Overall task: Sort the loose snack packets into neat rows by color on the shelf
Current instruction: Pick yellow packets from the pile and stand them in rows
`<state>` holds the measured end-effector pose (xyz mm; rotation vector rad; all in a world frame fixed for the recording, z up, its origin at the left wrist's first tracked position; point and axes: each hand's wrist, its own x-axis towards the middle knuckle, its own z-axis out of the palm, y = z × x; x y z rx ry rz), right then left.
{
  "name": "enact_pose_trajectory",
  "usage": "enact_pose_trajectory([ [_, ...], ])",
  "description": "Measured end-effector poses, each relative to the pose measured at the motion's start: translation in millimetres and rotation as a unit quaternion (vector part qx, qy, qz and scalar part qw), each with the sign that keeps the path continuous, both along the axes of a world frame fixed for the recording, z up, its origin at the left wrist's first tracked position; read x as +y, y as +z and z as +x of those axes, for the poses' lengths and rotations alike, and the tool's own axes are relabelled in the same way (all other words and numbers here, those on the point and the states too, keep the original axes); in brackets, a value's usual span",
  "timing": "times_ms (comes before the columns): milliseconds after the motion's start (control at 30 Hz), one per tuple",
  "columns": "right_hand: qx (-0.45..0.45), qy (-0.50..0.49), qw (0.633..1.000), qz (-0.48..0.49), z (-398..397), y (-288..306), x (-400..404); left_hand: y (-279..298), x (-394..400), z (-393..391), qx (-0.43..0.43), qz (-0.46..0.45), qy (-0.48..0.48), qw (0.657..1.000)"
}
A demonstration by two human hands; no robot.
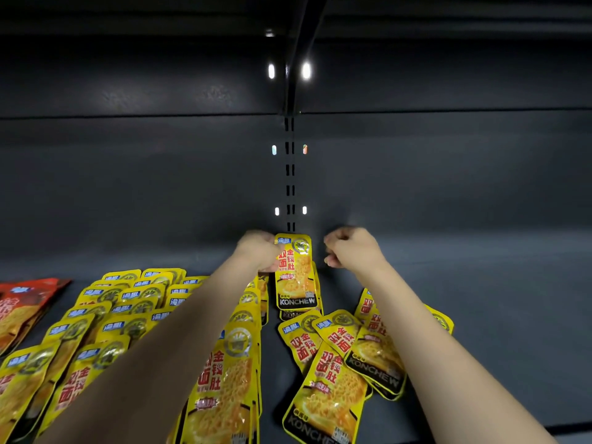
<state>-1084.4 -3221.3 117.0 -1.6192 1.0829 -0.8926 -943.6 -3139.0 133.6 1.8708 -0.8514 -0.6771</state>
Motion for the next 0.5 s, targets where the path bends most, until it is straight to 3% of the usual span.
enact_pose_trajectory([
  [500,0.066,0.014,0.998,0.016,-3,-5,-2,-17,4,-11,-0.108,0.132,-0.037,0.985],
])
